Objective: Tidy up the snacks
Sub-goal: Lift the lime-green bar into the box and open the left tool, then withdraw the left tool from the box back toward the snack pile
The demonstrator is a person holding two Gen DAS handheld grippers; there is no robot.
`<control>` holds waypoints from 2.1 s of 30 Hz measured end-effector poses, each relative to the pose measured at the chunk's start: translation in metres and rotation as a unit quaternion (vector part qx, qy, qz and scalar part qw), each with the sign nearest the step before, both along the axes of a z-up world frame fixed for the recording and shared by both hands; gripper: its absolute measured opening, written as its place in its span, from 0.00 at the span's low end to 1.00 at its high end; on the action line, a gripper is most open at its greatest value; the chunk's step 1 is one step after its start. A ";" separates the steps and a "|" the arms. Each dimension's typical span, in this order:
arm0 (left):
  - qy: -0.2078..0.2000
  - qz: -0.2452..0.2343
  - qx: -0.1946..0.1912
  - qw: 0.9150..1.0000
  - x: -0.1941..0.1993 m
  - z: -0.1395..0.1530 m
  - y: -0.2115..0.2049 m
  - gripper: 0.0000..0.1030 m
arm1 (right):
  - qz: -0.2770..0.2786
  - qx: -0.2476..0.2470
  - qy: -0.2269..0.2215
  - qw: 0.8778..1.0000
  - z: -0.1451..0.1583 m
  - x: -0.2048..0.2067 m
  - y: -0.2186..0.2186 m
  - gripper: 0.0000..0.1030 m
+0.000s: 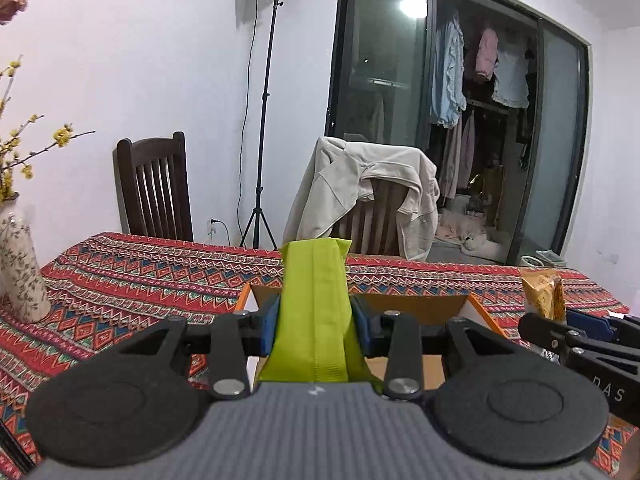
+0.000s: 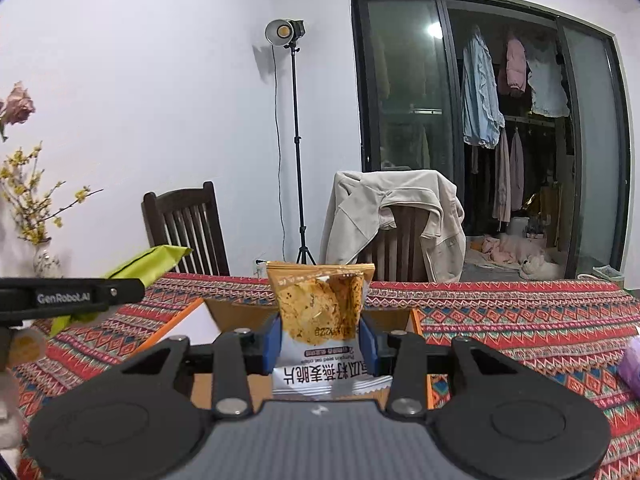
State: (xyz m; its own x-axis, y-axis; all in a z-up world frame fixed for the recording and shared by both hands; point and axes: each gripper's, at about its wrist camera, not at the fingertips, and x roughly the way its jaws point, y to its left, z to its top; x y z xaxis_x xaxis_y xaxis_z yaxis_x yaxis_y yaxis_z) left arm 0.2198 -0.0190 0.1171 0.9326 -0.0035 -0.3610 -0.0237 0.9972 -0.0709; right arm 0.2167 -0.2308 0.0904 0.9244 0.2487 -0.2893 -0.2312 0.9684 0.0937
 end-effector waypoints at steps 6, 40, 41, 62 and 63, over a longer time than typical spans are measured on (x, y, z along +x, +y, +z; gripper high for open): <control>0.008 0.006 0.001 1.000 0.035 -0.018 -0.002 0.37 | -0.006 -0.002 0.024 1.000 -0.012 0.046 0.005 0.38; 0.015 0.011 0.001 1.000 0.059 -0.054 0.004 1.00 | -0.015 0.026 0.087 0.996 -0.047 0.073 -0.014 1.00; 0.016 0.012 -0.001 1.000 0.059 -0.054 0.005 1.00 | -0.015 0.028 0.086 0.996 -0.047 0.073 -0.014 1.00; 0.032 0.022 -0.018 0.999 -0.014 -0.030 0.031 1.00 | -0.004 0.005 0.060 0.998 -0.022 -0.002 -0.008 1.00; 0.033 0.021 -0.018 0.999 -0.019 -0.031 0.034 1.00 | -0.004 0.005 0.061 0.998 -0.024 -0.008 -0.009 1.00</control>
State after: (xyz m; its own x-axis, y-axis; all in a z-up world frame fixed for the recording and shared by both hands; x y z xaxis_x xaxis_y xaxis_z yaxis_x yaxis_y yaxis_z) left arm 0.2006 0.0149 0.0865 0.9059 0.0220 -0.4229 -0.0722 0.9920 -0.1032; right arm 0.2085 -0.2400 0.0668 0.8838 0.2453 -0.3983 -0.2103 0.9689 0.1301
